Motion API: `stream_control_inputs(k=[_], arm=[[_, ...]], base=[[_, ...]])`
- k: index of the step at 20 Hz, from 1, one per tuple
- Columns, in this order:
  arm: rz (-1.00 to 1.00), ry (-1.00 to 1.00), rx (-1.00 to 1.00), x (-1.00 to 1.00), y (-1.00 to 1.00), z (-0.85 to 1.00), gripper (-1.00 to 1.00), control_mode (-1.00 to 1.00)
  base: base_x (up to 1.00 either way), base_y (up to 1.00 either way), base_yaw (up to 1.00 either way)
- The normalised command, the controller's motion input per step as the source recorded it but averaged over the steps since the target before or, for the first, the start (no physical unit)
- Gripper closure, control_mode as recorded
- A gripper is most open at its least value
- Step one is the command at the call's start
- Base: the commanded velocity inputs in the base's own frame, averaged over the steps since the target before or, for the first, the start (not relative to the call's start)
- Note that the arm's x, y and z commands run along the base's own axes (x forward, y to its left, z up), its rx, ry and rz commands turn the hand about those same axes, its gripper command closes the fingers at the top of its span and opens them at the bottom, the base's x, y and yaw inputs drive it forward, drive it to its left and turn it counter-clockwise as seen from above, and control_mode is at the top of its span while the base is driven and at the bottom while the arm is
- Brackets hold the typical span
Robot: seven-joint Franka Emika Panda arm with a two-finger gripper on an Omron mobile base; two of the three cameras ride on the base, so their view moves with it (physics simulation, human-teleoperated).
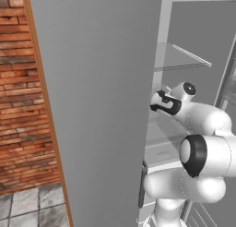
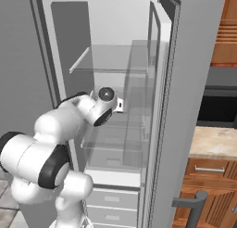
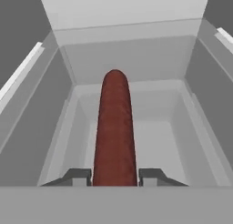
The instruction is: Retrieve the sausage and cheese from the fridge and place them on the cutting board on the counter.
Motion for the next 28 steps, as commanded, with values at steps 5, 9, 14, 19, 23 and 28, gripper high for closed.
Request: stream_control_inputs(k=[5, 9, 14, 19, 23, 28], arm=[[0.0, -0.11, 0.0, -0.92, -0.23, 0.78, 1.0, -1.0], [0.0, -0.01, -0.04, -1.0, -0.12, 1.0, 1.0, -1.0], [0.0, 0.04, -0.15, -1.0, 0.0, 0.93, 1.0, -1.0], [0.0, 0.05, -0.16, -1.0, 0.0, 0.65, 1.0, -1.0], [0.0, 0.08, -0.15, -1.0, 0.0, 0.73, 1.0, -1.0], [0.0, 0.08, -0.16, -0.95, 0.0, 0.64, 1.0, -1.0]], base=[[0.0, 0.0, 0.0], [0.0, 0.0, 0.0], [0.0, 0.0, 0.0], [0.0, 0.0, 0.0], [0.0, 0.0, 0.0], [0.0, 0.0, 0.0]])
